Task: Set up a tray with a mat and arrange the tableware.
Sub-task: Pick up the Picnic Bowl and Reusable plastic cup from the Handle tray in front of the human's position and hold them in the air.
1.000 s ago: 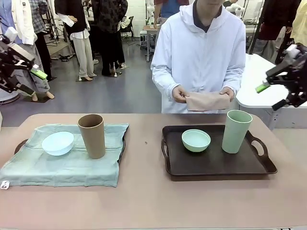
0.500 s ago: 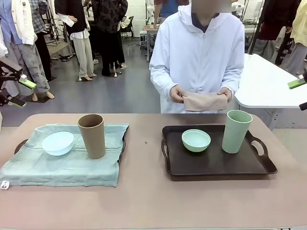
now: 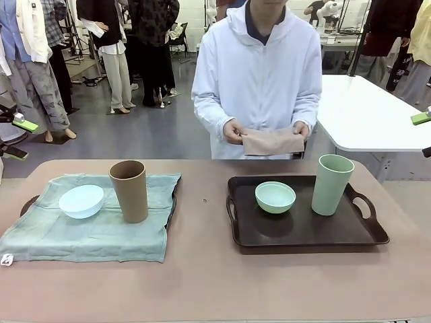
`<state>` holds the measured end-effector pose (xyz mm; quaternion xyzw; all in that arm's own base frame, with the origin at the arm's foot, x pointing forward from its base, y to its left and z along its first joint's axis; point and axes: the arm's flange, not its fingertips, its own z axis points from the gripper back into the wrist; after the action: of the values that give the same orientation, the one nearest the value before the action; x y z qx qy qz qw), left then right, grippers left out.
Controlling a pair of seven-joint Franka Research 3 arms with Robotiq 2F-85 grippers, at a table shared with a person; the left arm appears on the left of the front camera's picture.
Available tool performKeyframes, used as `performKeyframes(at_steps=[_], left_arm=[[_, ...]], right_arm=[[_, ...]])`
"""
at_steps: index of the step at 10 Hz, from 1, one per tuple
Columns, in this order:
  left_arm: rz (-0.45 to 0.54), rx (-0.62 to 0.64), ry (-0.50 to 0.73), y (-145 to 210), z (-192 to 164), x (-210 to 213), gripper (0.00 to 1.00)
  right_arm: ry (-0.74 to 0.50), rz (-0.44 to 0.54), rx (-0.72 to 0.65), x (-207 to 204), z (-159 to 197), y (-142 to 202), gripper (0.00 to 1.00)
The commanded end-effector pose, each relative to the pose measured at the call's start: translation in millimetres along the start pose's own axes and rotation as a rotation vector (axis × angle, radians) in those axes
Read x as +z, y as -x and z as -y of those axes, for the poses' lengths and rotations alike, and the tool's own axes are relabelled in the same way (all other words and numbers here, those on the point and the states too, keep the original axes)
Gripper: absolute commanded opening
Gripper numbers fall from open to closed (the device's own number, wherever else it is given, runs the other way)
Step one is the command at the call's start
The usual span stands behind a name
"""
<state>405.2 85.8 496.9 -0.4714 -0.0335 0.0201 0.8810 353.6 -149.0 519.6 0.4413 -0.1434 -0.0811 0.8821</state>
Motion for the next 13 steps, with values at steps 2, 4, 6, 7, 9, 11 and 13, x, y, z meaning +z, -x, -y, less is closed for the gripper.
performKeyframes(at_steps=[2,4,6,7,9,11,13], left_arm=[[-0.005,0.017,-0.001,-2.0,-0.4,-4.3,0.81],[-0.005,0.017,-0.001,-2.0,-0.4,-4.3,0.81],[-0.005,0.017,-0.001,-2.0,-0.4,-4.3,0.81],[-0.005,0.017,-0.001,-2.0,-0.4,-4.3,0.81],[-0.005,0.017,-0.001,-2.0,-0.4,-4.3,0.81],[-0.005,0.017,-0.001,-2.0,-0.4,-4.3,0.81],[-0.005,0.017,-0.001,-2.0,-0.4,-4.3,0.81]], right_arm=[[0.011,0.006,0.002,2.2,-3.3,-2.3,1.0],[0.011,0.006,0.002,2.2,-3.3,-2.3,1.0],[0.011,0.006,0.002,2.2,-3.3,-2.3,1.0],[0.011,0.006,0.002,2.2,-3.3,-2.3,1.0],[0.011,0.006,0.002,2.2,-3.3,-2.3,1.0],[0.011,0.006,0.002,2.2,-3.3,-2.3,1.0],[0.011,0.006,0.002,2.2,-3.3,-2.3,1.0]])
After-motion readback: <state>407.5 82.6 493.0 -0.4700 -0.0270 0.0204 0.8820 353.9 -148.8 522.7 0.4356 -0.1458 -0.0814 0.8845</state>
